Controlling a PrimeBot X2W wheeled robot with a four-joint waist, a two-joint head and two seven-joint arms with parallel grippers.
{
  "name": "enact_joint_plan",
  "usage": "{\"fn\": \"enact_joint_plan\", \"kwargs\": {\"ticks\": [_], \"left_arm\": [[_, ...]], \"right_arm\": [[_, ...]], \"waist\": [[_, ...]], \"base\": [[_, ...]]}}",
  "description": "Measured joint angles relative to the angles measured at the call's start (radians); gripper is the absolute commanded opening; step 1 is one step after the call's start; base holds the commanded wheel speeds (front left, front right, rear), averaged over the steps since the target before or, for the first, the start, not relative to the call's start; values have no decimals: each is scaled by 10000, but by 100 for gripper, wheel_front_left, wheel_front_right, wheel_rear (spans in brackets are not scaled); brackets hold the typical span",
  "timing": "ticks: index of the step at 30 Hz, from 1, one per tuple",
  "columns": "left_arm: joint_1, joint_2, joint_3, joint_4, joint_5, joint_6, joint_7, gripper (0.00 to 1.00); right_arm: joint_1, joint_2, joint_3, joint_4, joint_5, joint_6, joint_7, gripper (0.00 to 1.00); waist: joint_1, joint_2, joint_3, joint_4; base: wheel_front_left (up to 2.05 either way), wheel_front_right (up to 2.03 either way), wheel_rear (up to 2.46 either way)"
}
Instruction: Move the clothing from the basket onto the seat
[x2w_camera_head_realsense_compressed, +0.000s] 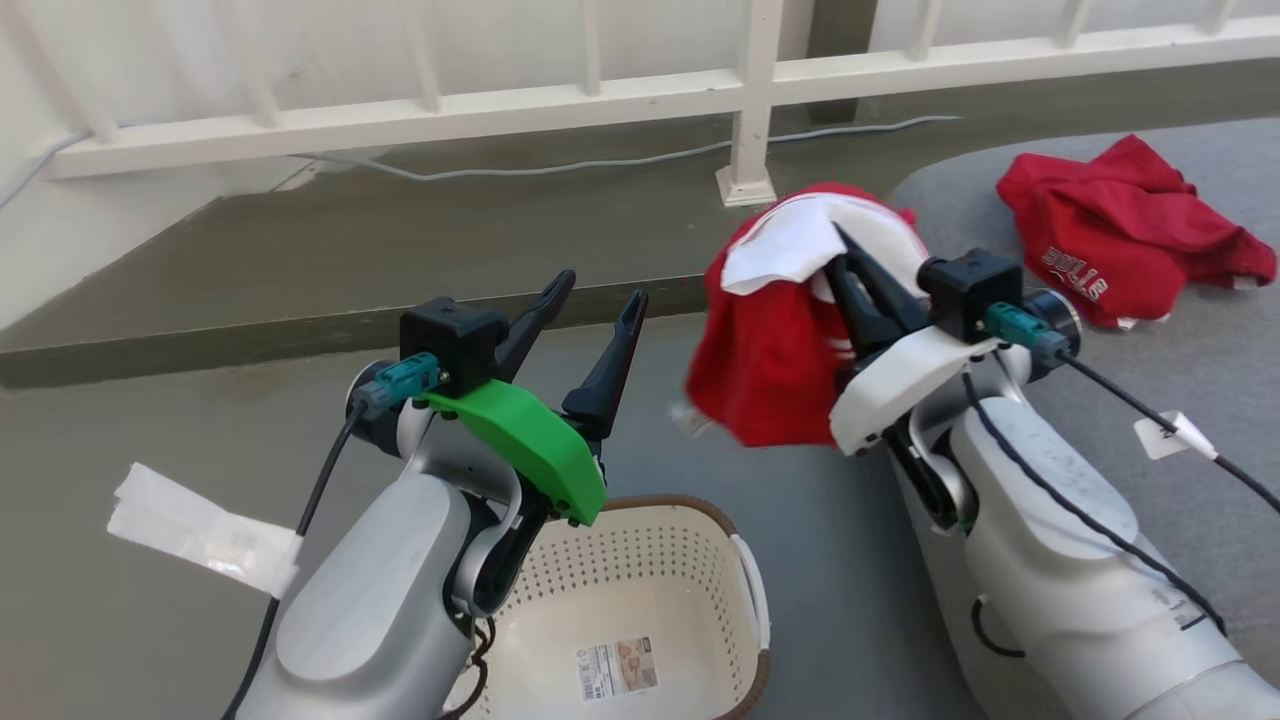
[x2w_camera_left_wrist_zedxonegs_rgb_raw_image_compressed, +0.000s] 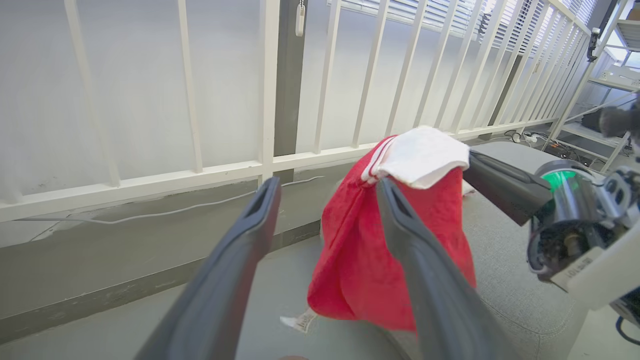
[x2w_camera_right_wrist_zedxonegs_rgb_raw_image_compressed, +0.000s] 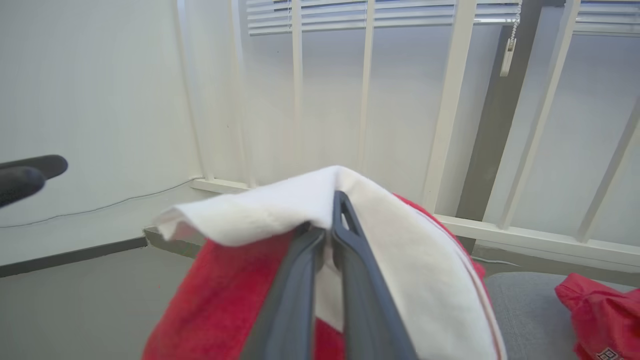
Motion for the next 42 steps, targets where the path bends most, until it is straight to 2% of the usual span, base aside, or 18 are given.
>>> {"fn": "enact_joint_plan", "kwargs": {"ticks": [11,16,36,42], "left_arm": [[403,146,-105,-169,-4,-29,-224,100],[554,163,-383,-313,-4,-207,-284,100],[819,192,-957,-721,94,-368,-437,100],[817,150,-1241,-857,142,-378,-410,100]], "right_arm": [[3,-476,-642,-284,-4,-244,0,0],[9,-671,-865,-458,-27,-257,0,0],[248,-1354,-1783,-1154,-109,-510,0,0],[360,-1712,-2366,-1463,-105,-612,0,0]], "waist": [[0,0,28,-874],[0,0,51,-1372],[0,1,259,-3945],[0,0,518,-4612]], "base": [[0,0,0],[0,0,0],[0,0,0],[0,0,0]]}}
